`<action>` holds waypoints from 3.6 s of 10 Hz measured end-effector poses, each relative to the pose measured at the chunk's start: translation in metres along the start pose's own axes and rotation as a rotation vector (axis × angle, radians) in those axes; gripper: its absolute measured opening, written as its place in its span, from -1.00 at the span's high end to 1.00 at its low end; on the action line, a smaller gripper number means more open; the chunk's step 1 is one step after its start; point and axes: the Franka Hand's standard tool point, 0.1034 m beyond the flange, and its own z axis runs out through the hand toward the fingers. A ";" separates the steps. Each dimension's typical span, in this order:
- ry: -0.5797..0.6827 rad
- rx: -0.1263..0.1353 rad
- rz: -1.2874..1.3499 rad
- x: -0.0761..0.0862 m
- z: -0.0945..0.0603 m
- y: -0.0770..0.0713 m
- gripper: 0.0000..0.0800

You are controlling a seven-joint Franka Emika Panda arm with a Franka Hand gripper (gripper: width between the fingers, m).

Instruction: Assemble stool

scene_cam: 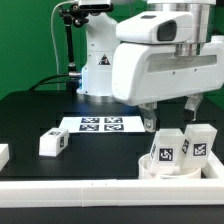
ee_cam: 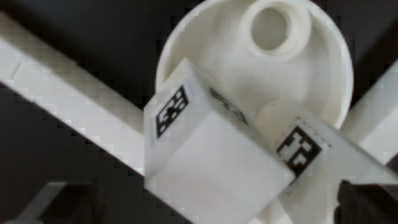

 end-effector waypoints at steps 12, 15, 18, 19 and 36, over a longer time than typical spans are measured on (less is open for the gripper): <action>-0.069 -0.023 -0.707 -0.010 0.014 0.016 -0.62; -0.076 -0.017 -0.704 -0.012 0.020 0.015 -0.62; -0.078 -0.010 -0.677 -0.009 0.025 0.010 -0.34; -0.076 -0.010 -0.674 -0.007 0.026 0.008 0.12; -0.083 0.024 0.235 -0.024 0.026 0.021 0.15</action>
Offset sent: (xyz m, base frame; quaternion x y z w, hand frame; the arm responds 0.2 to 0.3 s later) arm 0.0000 0.0000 0.0000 0.0000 0.0000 -0.1938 0.9810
